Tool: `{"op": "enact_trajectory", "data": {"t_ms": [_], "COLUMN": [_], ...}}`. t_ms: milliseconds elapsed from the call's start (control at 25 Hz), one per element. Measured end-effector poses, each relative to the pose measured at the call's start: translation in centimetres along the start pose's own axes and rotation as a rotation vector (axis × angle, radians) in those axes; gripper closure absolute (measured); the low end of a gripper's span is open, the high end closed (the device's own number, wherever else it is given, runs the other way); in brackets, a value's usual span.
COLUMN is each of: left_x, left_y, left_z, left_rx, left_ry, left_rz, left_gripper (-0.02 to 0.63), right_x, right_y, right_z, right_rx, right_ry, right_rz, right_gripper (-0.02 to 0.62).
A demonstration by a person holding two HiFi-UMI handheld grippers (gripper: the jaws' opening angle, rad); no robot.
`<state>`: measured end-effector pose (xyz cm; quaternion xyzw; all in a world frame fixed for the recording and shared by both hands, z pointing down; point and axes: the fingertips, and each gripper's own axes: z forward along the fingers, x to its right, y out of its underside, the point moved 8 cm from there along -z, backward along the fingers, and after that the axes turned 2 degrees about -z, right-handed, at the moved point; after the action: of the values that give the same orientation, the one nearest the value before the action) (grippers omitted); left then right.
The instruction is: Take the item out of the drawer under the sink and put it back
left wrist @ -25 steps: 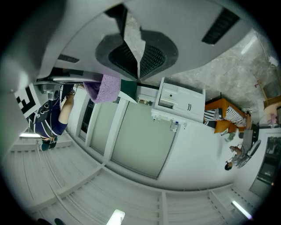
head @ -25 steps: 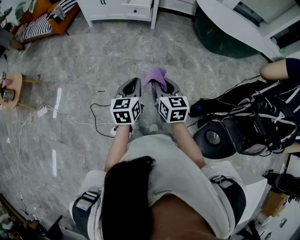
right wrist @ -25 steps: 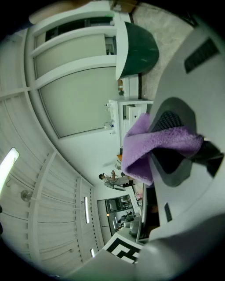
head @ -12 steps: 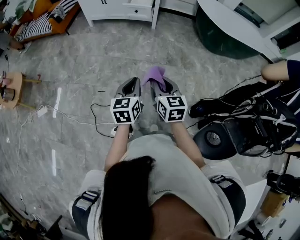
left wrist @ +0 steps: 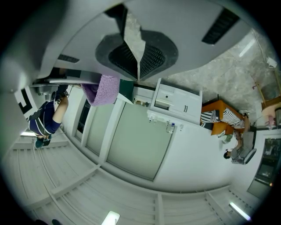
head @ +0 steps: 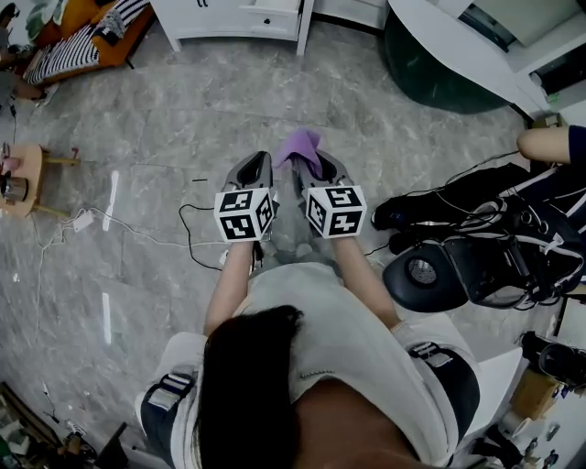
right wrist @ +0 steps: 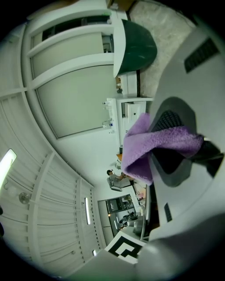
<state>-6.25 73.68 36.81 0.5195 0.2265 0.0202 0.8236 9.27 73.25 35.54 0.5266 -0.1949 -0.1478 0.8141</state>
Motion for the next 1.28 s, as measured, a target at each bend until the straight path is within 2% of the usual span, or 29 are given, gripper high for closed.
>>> {"op": "enact_trajectory", "data": {"t_ms": [640, 840, 1040, 1280], "left_x": [-5.1, -5.7, -6.0, -6.6], "left_y": [-1.4, -1.6, -2.2, -3.2], "left_z": [0.6, 1.2, 2.7, 5.2], "left_rx": [-0.019, -0.025, -0.025, -0.020], "left_ry": [0.016, 0.017, 0.010, -0.007], "left_rz": [0.010, 0.011, 0.020, 0.012], "left_gripper": [0.586, 0.586, 0.586, 0.586], "right_x": [-2.6, -2.5, -2.1, -0.3], "right_y": [-0.3, -0.6, -1.1, -2.5], "right_z": [3.7, 4.6, 5.9, 8.6], "right_rx": [0.017, 0.015, 0.011, 0.012], "right_ry": [0.042, 0.039, 0.025, 0.005], "right_rz": [0.019, 0.014, -0.036, -0.021], "right_gripper": [0.514, 0.514, 0.514, 0.514]}}
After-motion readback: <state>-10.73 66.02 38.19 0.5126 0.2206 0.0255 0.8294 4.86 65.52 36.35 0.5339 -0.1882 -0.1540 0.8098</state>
